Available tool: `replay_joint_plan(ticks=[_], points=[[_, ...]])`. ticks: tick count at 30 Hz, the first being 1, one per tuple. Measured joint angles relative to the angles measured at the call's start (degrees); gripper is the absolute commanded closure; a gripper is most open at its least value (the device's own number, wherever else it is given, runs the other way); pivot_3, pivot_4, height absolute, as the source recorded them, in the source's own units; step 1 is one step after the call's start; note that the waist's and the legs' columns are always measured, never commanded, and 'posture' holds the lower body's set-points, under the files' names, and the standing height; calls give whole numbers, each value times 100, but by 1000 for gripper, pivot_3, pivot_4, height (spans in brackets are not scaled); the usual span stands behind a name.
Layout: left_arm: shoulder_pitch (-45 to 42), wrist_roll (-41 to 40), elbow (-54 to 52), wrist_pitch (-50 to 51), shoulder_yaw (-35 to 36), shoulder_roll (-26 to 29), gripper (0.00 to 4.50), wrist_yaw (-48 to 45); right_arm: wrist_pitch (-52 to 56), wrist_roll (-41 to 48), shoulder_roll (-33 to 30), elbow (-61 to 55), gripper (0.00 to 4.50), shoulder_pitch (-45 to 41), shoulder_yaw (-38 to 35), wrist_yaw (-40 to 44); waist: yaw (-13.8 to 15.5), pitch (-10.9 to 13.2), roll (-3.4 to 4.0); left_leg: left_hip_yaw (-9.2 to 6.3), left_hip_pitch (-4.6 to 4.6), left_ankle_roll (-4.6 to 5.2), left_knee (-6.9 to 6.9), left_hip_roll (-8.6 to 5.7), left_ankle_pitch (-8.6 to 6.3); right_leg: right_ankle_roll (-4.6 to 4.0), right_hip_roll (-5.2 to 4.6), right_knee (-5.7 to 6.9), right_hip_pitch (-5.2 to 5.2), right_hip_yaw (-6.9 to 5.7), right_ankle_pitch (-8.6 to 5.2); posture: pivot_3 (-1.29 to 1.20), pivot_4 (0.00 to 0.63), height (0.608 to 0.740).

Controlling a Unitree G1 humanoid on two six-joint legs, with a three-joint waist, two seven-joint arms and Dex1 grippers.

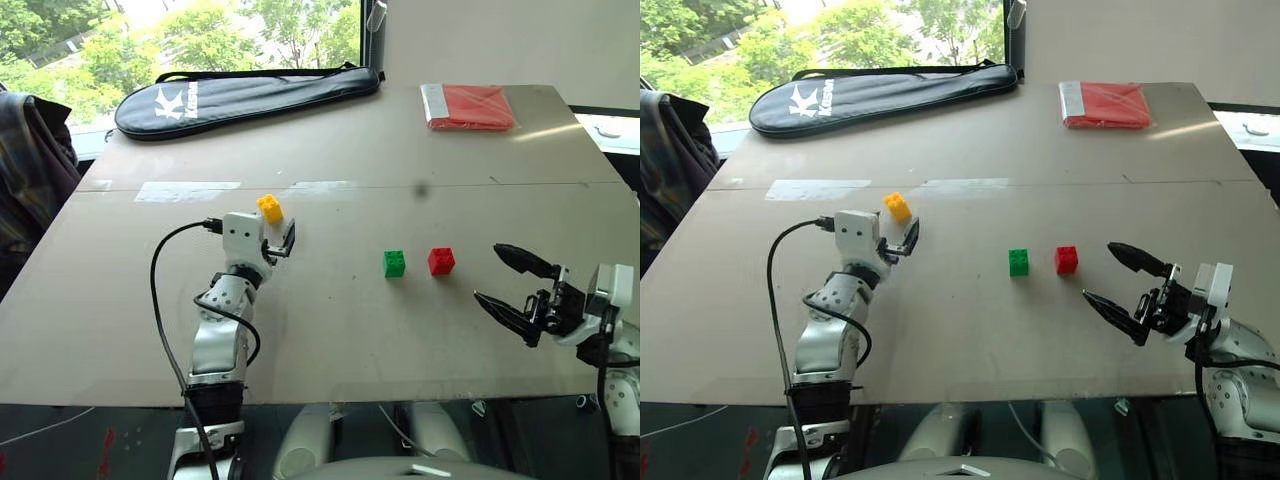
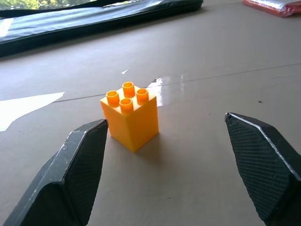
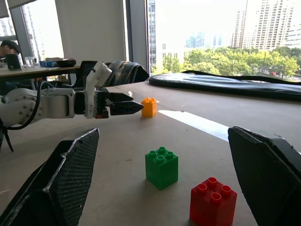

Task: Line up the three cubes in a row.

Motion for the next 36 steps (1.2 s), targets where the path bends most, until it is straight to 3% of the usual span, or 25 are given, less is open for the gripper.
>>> replay_joint_plan(ticks=[11,20,28,36], points=[[-542,326,952,-118,-378,-572,428,1111,-101,-44,0,152,0,77,-16,44,25,0,-1,-3,-3,-20,-2,-5,11,0,-4,-2,-1,-2,0,0,150,722],[-1400,507,1887,-74,-260,-733,428,2228,-189,-117,-7,151,0,133,-29,-10,31,0,-3,-4,-6,-23,-2,-11,13,2,-7,-4,-1,-4,0,0,150,722],[-1153,495,1502,-161,-344,-812,428,2282,-196,-158,-65,102,0,224,-77,-58,22,1,-3,-3,-6,-25,-5,-11,13,3,-11,-6,-2,-1,0,0,150,722],[-990,370,1320,-245,-203,-279,428,1911,-195,-181,-60,-26,0,264,-82,-107,27,0,-2,-4,-5,-25,-5,-12,14,3,-10,-5,-2,-3,0,0,150,722]])
